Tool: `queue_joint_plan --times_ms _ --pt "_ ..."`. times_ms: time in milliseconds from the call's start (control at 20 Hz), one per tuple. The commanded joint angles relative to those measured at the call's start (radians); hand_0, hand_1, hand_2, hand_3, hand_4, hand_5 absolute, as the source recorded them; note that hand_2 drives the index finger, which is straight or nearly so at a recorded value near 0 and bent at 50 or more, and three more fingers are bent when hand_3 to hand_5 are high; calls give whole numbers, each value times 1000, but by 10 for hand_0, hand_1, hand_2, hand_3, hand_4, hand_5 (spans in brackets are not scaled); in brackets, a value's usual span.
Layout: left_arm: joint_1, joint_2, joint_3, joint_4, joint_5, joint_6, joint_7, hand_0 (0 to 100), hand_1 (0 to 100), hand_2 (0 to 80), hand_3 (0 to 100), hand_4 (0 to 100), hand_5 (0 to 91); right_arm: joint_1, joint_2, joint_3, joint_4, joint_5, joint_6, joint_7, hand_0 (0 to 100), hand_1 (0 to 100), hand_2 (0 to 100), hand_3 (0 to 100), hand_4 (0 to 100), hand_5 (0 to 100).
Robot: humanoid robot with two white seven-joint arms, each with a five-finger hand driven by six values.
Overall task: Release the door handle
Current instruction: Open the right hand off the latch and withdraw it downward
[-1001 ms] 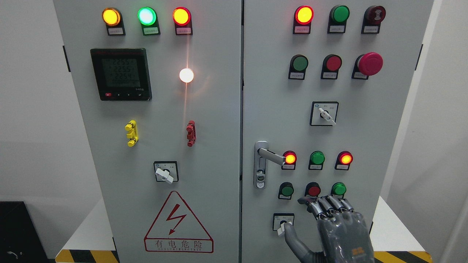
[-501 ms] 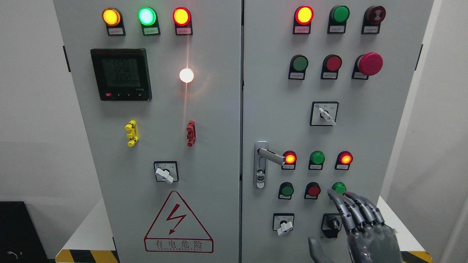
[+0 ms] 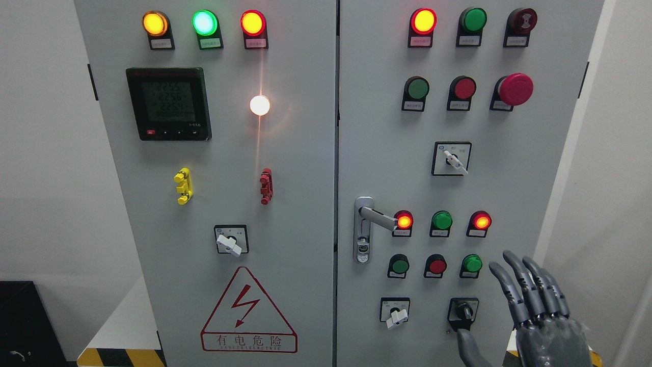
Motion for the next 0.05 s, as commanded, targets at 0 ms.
queue_joint_plan --times_ms 0 --pt "9 1 0 -1 0 0 0 120 556 0 0 0 0 1 -1 -44 -15 -36 0 0 397 137 0 47 30 0"
